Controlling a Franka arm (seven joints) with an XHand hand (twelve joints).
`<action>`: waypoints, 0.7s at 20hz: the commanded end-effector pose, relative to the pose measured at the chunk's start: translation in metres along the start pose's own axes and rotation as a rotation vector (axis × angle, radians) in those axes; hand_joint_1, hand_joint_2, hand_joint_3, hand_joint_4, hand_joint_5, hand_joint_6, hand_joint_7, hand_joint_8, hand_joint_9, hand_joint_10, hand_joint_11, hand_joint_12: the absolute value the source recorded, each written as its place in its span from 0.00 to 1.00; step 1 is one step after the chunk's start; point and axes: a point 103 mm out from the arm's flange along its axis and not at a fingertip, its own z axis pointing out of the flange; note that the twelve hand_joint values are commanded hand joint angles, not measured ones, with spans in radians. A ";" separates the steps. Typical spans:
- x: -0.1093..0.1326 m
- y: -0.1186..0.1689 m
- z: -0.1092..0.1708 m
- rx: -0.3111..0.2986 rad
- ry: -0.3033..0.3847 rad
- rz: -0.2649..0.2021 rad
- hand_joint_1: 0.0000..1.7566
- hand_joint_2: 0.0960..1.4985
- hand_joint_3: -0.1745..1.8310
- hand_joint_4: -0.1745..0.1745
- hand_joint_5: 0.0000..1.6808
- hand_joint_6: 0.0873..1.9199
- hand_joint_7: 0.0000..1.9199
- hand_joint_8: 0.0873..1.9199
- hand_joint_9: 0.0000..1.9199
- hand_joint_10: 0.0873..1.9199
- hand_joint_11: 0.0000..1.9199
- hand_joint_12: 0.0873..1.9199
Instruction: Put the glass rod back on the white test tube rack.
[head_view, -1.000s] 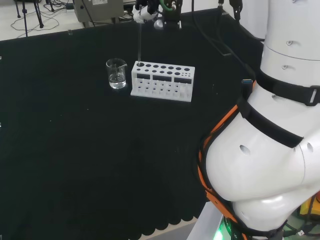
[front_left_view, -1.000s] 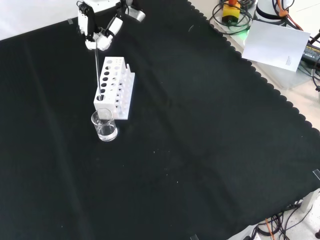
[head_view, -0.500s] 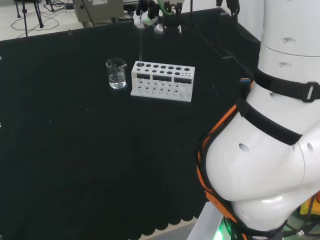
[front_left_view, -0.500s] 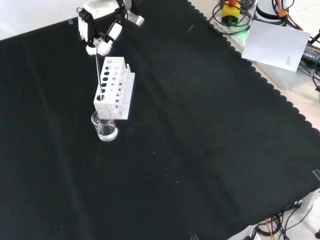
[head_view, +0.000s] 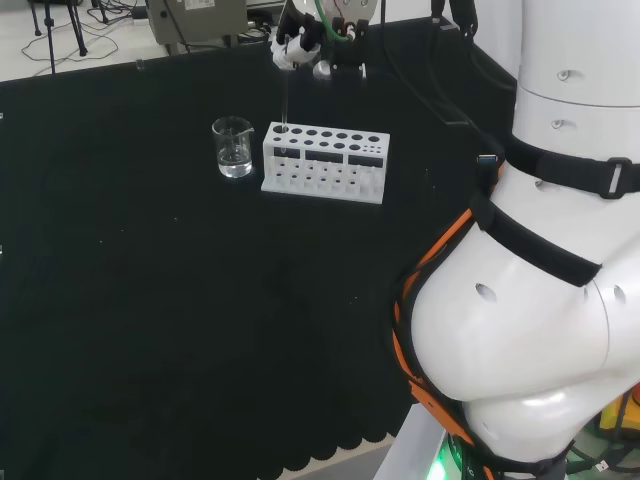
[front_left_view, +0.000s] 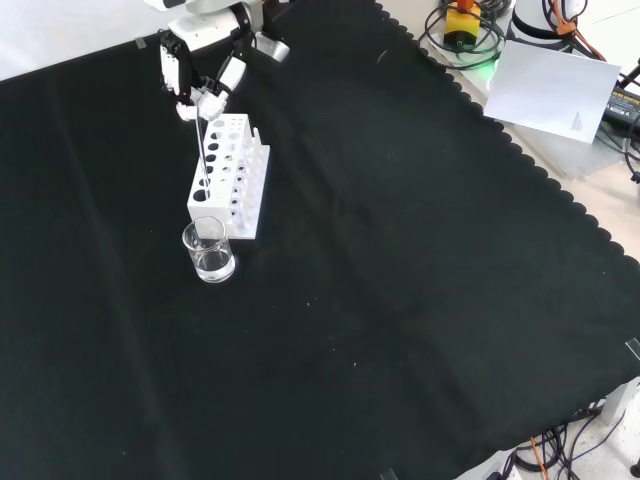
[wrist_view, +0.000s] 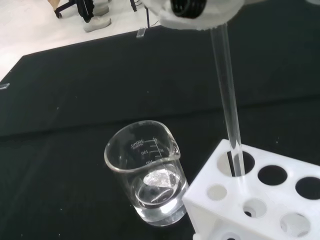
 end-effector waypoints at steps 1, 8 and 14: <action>0.004 0.000 0.003 -0.005 0.005 -0.002 0.74 0.68 0.09 0.00 0.75 0.05 0.59 0.54 0.91 0.29 0.66 0.37; 0.001 0.001 0.011 -0.019 0.017 -0.006 0.74 0.68 0.09 0.00 0.75 0.05 0.59 0.54 0.91 0.29 0.66 0.37; 0.003 0.002 0.014 -0.014 0.012 -0.011 0.74 0.68 0.09 0.00 0.75 0.05 0.59 0.54 0.91 0.29 0.66 0.37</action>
